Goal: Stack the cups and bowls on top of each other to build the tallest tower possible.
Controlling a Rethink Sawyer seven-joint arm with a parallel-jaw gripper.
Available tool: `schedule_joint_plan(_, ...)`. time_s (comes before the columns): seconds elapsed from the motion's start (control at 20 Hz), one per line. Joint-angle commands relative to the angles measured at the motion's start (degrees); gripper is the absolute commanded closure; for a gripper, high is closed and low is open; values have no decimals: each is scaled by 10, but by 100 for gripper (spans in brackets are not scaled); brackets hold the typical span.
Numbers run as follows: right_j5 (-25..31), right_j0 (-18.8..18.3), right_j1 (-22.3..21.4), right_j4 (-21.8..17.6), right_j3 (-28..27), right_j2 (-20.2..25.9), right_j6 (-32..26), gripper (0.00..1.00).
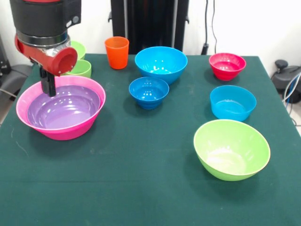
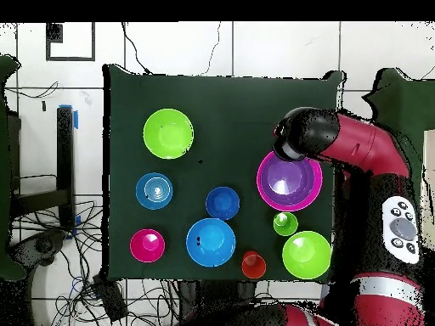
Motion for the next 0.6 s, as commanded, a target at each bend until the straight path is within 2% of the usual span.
schedule_joint_plan(0.05,-55,15,60,13,57,41,52,100)
schedule_joint_plan(0.3,-40,19,73,19,50,32,57,100)
schedule_joint_plan(0.6,5,32,87,5,20,12,52,100)
